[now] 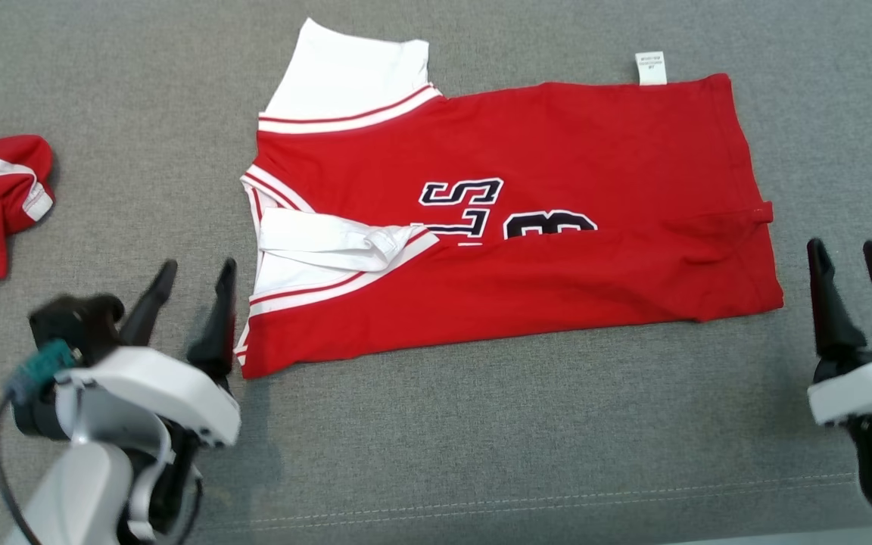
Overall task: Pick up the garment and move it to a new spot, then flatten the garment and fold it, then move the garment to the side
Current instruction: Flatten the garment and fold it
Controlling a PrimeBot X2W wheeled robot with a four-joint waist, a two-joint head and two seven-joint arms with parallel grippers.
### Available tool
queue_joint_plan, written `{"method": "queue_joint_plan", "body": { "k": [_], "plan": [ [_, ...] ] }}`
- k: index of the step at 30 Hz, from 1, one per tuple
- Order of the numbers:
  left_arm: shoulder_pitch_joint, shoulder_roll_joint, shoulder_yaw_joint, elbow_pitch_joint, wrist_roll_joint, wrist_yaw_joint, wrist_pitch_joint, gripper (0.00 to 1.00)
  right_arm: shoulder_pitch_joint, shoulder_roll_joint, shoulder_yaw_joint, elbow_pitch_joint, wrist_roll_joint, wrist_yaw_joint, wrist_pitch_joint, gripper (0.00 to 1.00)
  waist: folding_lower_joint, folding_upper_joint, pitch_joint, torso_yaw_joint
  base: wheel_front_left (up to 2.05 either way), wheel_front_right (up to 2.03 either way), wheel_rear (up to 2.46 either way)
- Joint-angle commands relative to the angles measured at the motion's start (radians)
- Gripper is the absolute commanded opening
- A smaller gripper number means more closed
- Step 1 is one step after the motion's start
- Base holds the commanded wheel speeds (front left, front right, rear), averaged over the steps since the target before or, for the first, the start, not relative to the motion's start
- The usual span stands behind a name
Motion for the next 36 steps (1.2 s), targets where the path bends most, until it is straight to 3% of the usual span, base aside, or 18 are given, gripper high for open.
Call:
{"method": "queue_joint_plan", "body": {
  "k": [1,6,9,14,21,36],
  "plan": [
    [0.015,0.013,0.030,-0.037,0.035,0.042,-0.035,1.00,0.044,0.017,-0.015,-0.018,-0.063,0.002,-0.025,1.00,-0.0001,0.0000,-0.014,0.001,0.00,0.00,0.00],
    [0.094,-0.030,0.000,-0.042,0.093,0.111,-0.100,1.00,0.109,0.116,-0.090,-0.013,-0.233,0.002,-0.043,1.00,-0.0001,0.0000,-0.046,-0.006,0.00,0.00,0.00],
    [0.110,-0.039,-0.027,-0.004,0.099,0.107,-0.098,1.00,0.126,0.162,-0.121,0.000,-0.302,0.002,-0.031,1.00,-0.0001,0.0000,-0.062,-0.011,0.00,0.00,0.00],
    [0.093,-0.031,-0.055,0.051,0.106,0.090,-0.071,1.00,0.106,0.179,-0.132,0.030,-0.329,0.002,-0.014,1.00,-0.0001,0.0000,-0.069,-0.020,0.00,0.00,0.00],
    [0.028,-0.018,-0.088,0.118,0.096,0.037,-0.014,1.00,0.018,0.158,-0.108,0.104,-0.340,0.002,0.027,1.00,-0.0001,0.0000,-0.050,-0.035,0.00,0.00,0.00],
    [-0.069,-0.011,-0.125,0.204,0.043,-0.038,0.116,1.00,-0.163,0.093,0.092,0.365,-0.260,0.002,0.149,1.00,-0.0001,0.0000,0.006,-0.026,0.00,0.00,0.00]
  ]
}}
